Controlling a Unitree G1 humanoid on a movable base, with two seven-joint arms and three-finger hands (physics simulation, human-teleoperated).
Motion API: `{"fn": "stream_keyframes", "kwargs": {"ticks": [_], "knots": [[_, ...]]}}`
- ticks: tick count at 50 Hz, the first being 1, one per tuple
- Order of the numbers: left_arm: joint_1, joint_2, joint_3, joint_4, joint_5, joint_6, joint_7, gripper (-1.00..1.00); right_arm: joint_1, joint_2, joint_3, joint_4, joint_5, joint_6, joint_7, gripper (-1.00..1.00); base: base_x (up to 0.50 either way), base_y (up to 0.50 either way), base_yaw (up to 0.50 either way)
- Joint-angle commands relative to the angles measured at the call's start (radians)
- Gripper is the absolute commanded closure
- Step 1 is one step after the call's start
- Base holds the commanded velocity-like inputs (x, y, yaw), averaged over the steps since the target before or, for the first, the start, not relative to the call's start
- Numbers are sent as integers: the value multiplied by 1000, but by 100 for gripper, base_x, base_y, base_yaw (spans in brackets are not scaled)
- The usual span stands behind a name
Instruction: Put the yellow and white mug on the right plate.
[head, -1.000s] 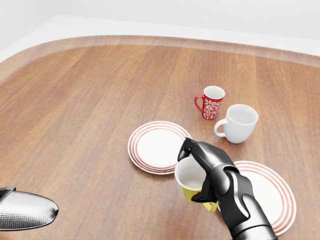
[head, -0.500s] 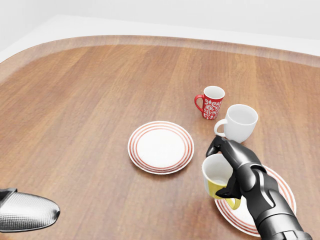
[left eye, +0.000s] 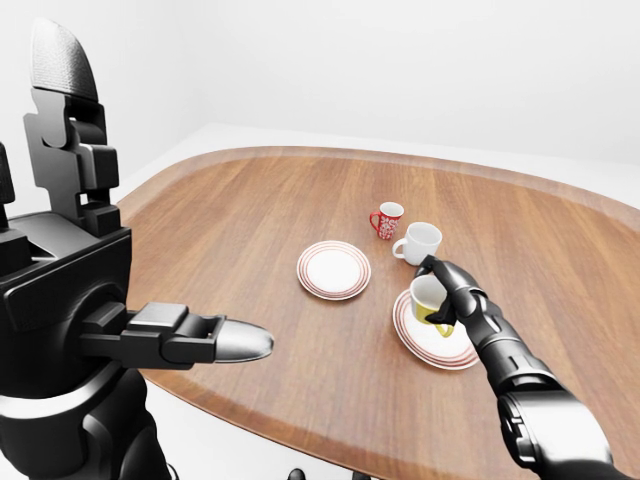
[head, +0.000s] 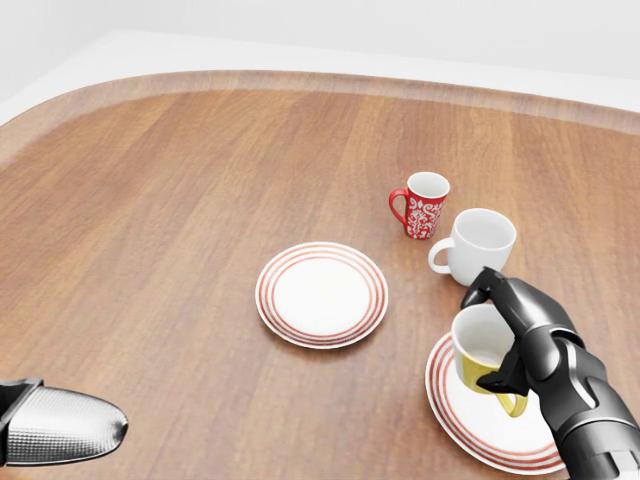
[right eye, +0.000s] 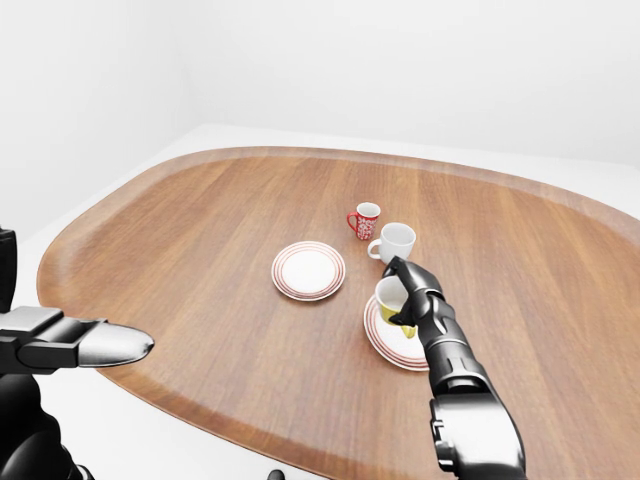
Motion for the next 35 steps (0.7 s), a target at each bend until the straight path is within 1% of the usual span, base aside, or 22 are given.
{"fn": "stream_keyframes", "kwargs": {"ticks": [1, 5, 9, 35], "knots": [[0, -1, -1, 1, 8, 0, -5, -100, -8, -44, -18, 32, 7, -16, -20, 100, 0, 0, 0], [-2, -1, 1, -3, 7, 0, -5, -100, -14, -57, -21, 58, 16, -24, -29, 100, 0, 0, 0], [3, -4, -6, -2, 10, 0, -5, -100, -7, -65, -24, 59, 24, -24, -29, 100, 0, 0, 0], [0, -4, -6, -5, 18, 0, -10, -100, -12, -115, -35, 178, 80, -24, -70, 100, 0, 0, 0]]}}
